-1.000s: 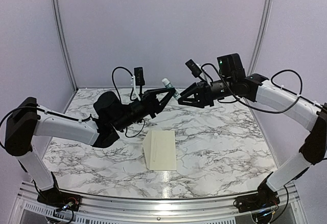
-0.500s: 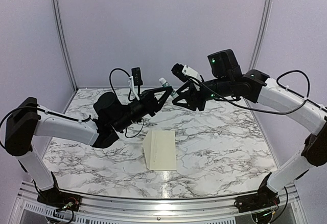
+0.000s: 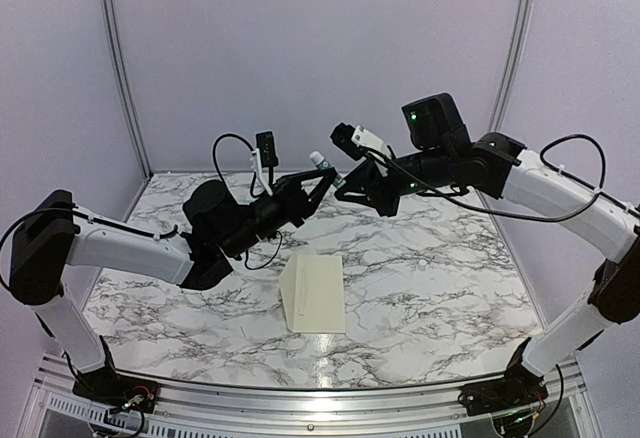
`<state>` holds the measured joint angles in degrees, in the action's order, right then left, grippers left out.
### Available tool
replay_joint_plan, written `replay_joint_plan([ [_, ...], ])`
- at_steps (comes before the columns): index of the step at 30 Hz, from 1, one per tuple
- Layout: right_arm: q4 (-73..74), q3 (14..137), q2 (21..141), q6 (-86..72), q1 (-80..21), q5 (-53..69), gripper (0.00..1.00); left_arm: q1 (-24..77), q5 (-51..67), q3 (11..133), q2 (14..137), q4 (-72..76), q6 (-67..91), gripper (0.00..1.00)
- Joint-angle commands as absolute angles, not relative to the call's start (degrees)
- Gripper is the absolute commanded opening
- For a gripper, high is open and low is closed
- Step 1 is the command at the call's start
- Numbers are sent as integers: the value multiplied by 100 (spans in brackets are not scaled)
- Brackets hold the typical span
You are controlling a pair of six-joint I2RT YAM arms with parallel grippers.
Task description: Place the letter into the envelope and seal it
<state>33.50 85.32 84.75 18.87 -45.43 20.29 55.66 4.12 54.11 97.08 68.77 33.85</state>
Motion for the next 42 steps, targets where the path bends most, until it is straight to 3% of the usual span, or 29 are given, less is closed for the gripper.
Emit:
replay_joint_plan([
  [1,3326,8790,8499,1798,-4579,2328,1,5563,489,5348,9724,7005,3375,0],
  [4,3385,8896,8517,1643,-4467,3080,0,5563,633,5365,9756,7005,3340,0],
  [10,3041,8742,8690,732,-3774,6722,0,5563,893,5370,9771,7045,3178,0],
  [12,2623,8515,8701,248,-3674,7281,0,5563,921,5378,9776,7057,3173,0],
  [15,1306,7942,8677,-1065,-3496,8265,0,5563,995,5386,9775,7096,3171,0],
  [18,-1764,7048,8618,-3457,-3454,8789,0,5563,1082,5383,9775,7135,3181,0],
  [21,-2138,6784,8590,-3855,-3392,8678,5,5563,1053,5356,9746,7150,3190,0],
  [26,2118,7883,8609,-224,-3166,7099,33,5563,880,5302,9658,7155,3158,0],
  [29,2985,8045,8526,882,-3288,5515,42,5563,674,5247,9604,7154,3140,0],
  [36,3224,7893,8125,1923,-4233,2539,46,5563,327,5176,9575,7154,3212,0],
  [42,3262,8258,8279,2019,-4500,1938,47,5563,290,5182,9588,7154,3316,0],
])
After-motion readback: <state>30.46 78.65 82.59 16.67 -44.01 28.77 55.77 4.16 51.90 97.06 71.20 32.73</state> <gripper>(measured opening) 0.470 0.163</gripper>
